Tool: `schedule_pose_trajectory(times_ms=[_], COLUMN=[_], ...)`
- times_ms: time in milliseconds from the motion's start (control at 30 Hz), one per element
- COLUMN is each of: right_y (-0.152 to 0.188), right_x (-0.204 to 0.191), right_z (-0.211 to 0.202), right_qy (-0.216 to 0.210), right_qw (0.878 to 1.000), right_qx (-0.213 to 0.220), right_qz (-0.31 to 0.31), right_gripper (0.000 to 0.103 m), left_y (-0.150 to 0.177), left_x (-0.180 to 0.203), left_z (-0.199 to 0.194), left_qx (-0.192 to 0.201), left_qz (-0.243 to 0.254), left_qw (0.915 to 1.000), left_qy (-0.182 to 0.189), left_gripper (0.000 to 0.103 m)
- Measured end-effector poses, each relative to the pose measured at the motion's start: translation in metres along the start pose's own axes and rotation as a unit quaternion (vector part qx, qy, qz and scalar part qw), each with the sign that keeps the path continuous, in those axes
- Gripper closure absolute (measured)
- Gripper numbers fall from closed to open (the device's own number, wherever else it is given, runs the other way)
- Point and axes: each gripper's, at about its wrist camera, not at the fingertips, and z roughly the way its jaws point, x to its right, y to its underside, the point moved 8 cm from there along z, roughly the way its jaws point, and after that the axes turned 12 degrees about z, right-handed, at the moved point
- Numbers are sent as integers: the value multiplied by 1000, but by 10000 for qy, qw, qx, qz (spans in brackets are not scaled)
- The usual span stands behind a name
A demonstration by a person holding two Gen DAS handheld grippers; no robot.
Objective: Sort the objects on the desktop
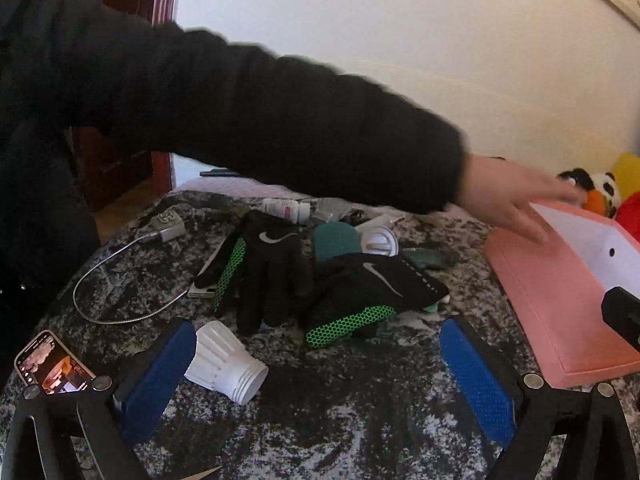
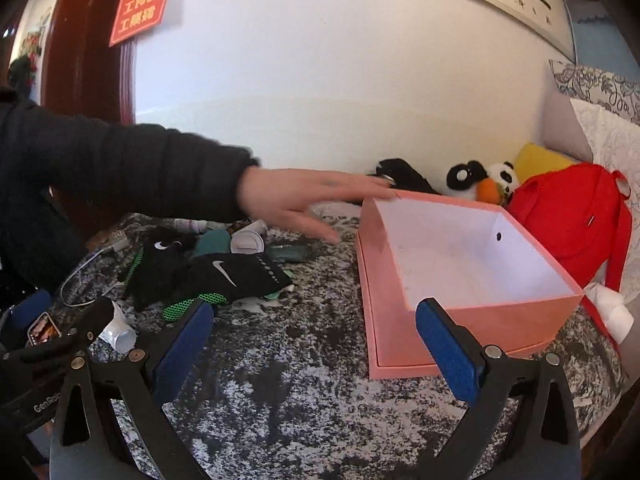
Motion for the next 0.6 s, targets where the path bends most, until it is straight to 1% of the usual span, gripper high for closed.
schedule_pose_trajectory(times_ms=[100,367,600], right_y=[-1,3,5], right_x=[4,-2,-3], right_z=[2,5,8], right_qy=[-15,-27,-8], right_qw=[10000,10000,9999], right_qx=[-37,-64,-96], right_qz=[76,-65,-47], right_gripper=[0,0,0], left_y=[0,2,4], left_x=[3,-1,-1], left_z=[1,2,4], left_qx=[-8,-68,-136], left_qz=[65,71,138], left_qw=[10000,9999,9997], left_qy=[-23,-75,-127], left_gripper=[2,2,2])
